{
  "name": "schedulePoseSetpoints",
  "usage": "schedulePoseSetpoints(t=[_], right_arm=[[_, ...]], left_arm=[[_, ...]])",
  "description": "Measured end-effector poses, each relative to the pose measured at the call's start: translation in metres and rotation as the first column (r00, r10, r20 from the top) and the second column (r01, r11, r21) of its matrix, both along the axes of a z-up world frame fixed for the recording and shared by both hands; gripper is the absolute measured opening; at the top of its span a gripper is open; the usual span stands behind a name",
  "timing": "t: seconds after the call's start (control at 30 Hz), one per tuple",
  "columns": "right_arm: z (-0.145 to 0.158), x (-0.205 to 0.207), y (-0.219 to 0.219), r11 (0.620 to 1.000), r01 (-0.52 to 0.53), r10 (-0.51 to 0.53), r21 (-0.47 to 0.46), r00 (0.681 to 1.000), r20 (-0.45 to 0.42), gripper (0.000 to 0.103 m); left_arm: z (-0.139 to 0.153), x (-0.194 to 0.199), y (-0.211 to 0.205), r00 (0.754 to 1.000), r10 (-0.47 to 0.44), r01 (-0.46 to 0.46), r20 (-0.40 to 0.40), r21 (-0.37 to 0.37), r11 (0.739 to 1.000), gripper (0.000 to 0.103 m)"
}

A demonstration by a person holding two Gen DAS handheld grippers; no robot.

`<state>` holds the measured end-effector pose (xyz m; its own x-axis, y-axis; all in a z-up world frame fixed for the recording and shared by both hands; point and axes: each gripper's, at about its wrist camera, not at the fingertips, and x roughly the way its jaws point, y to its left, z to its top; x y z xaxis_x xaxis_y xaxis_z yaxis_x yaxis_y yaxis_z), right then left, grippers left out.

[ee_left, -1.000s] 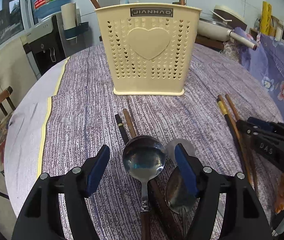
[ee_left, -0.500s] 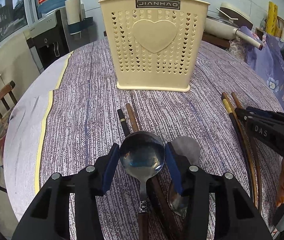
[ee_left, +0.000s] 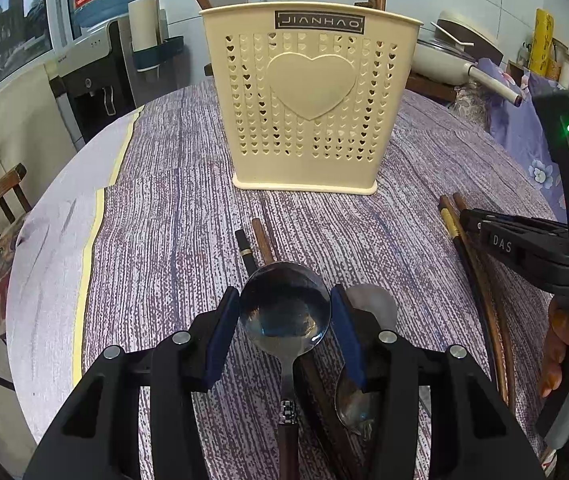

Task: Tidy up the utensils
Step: 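Grasp a steel spoon with the left tool while the right tool grasps a chopstick, then carry the spoon and chopstick over the holder and lower them inside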

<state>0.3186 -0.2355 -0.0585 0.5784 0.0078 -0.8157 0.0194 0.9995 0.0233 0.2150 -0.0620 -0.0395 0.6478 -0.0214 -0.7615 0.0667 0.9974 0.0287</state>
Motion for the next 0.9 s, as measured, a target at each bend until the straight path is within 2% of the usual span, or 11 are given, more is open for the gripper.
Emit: schedulePoseSetpoints(t=[0.27, 0.53, 0.9], right_arm=[[0.009, -0.001, -0.012, 0.998, 0.004, -0.007, 0.066, 0.999, 0.041, 0.009], [0.058, -0.026, -0.02, 0.991, -0.032, 0.008, 0.129, 0.983, 0.182, 0.008], [0.119, -0.074, -0.029, 0.982, -0.11, 0.055, 0.156, 0.945, 0.322, 0.008]], left_arm=[[0.015, 0.001, 0.009, 0.999, -0.022, 0.023, 0.034, -0.055, 0.998, 0.047], [0.044, -0.003, 0.022, 0.994, -0.022, 0.033, 0.103, -0.107, 0.994, 0.047], [0.083, -0.016, 0.04, 0.98, -0.008, 0.035, 0.199, -0.132, 0.991, 0.047]])
